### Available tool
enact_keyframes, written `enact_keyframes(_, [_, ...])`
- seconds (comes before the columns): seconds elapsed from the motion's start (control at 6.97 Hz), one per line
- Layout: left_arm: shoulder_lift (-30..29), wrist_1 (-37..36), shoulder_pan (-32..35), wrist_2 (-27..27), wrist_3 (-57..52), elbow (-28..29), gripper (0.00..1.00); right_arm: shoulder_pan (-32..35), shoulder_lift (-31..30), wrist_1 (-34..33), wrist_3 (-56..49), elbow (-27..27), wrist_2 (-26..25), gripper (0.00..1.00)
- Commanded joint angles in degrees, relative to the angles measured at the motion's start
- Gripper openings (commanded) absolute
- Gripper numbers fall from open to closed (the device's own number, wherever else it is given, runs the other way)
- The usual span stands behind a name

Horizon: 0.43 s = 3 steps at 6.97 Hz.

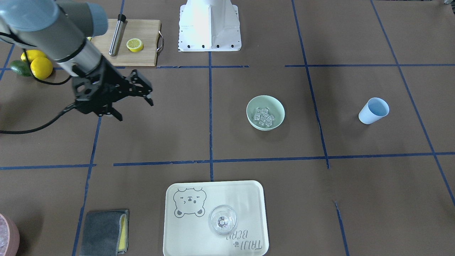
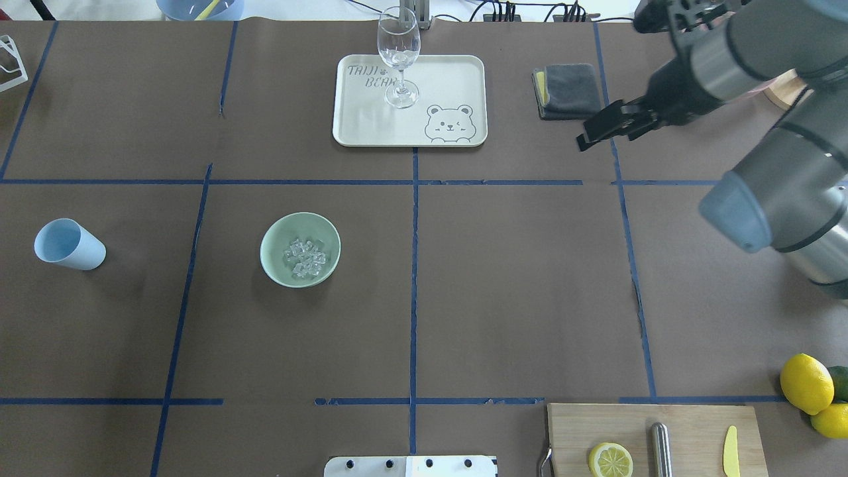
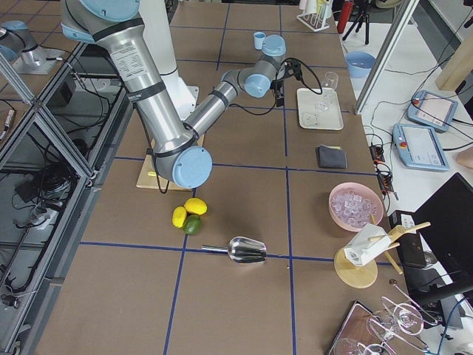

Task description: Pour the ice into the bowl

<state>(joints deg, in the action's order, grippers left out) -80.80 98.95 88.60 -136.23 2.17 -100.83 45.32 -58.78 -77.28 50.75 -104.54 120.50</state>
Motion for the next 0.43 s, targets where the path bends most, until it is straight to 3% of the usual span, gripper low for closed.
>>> enact_keyframes(0.0, [-0.59,-2.59,-0.36,1.76,-4.97,0.46,1.00,-8.47,12.14,-0.24,10.39,9.91,-8.60,1.00])
enact_keyframes(0.29, [-1.03,-5.34,0.25,1.84,-4.98,-0.60,1.00,-14.44,23.83,-0.15,17.77,24.48,-14.91,0.99])
